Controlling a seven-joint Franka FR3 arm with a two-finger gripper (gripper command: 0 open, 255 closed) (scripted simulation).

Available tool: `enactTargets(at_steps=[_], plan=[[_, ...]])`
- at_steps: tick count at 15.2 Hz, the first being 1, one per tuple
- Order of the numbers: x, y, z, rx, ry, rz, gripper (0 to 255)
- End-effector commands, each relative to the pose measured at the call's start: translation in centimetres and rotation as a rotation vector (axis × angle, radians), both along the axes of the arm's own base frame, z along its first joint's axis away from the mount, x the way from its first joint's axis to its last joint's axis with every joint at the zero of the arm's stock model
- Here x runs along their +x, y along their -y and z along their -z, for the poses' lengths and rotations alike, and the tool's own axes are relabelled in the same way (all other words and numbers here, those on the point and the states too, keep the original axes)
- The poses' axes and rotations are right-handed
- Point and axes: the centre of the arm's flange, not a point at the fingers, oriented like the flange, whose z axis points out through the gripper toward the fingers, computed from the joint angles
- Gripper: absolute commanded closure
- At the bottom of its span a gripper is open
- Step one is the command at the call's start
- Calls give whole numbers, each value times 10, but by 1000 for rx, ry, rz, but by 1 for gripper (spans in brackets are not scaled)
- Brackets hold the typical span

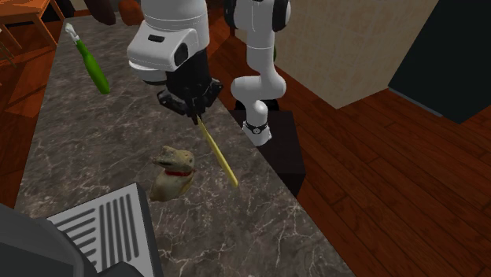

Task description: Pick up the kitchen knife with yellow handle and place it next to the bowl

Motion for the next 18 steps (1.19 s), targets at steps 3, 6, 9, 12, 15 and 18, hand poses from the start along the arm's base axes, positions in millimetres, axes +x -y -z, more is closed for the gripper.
enactTargets(at_steps=[3, 6, 9, 12, 15, 18], plan=[[1, 0, -17, 0, 0, 0, 255], [-35, 17, -17, 0, 0, 0, 255], [-71, 34, -17, 0, 0, 0, 255], [-107, 51, -18, 0, 0, 0, 255], [-142, 68, -18, 0, 0, 0, 255], [-178, 85, -18, 0, 0, 0, 255]])
